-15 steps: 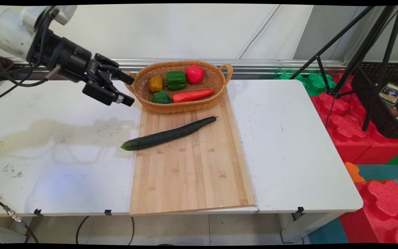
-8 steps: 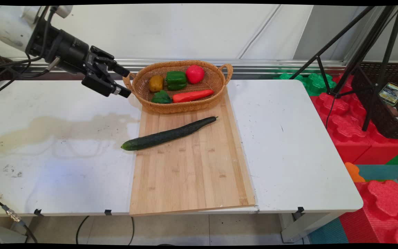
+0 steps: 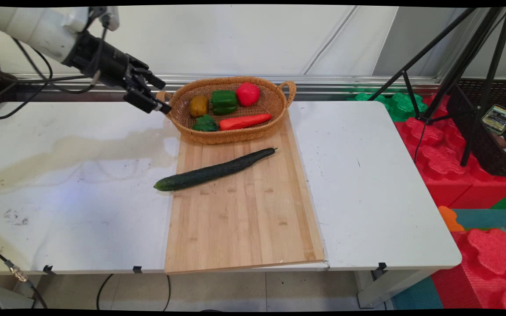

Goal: Pick up the potato from the vegetable basket

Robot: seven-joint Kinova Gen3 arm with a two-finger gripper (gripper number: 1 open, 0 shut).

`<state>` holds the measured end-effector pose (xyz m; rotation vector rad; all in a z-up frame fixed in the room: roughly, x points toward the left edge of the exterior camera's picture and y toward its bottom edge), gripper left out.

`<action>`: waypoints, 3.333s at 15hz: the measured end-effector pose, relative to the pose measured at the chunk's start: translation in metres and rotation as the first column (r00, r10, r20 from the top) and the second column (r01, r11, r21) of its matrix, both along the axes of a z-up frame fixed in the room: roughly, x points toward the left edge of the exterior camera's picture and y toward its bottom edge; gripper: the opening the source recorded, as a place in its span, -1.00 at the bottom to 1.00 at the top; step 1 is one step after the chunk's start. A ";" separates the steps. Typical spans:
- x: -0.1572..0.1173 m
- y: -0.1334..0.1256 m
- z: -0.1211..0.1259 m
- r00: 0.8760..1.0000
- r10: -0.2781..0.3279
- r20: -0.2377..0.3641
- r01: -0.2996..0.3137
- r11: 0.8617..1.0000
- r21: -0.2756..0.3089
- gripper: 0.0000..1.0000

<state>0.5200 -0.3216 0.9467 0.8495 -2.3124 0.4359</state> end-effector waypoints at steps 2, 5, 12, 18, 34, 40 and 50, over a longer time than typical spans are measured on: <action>0.000 -0.014 -0.008 0.999 0.027 0.028 -0.027 1.000 -0.002 1.00; -0.002 -0.032 -0.022 0.996 0.064 0.063 -0.065 0.998 0.002 1.00; -0.014 -0.086 -0.056 0.977 0.166 0.135 -0.168 0.986 0.007 1.00; -0.026 -0.123 -0.078 0.963 0.209 0.169 -0.214 0.977 0.009 1.00; -0.050 -0.166 -0.133 0.922 0.337 0.192 -0.356 0.931 0.076 1.00; -0.051 -0.170 -0.139 0.910 0.373 0.183 -0.391 0.917 0.080 1.00; -0.054 -0.170 -0.136 0.912 0.380 0.157 -0.393 0.918 0.061 1.00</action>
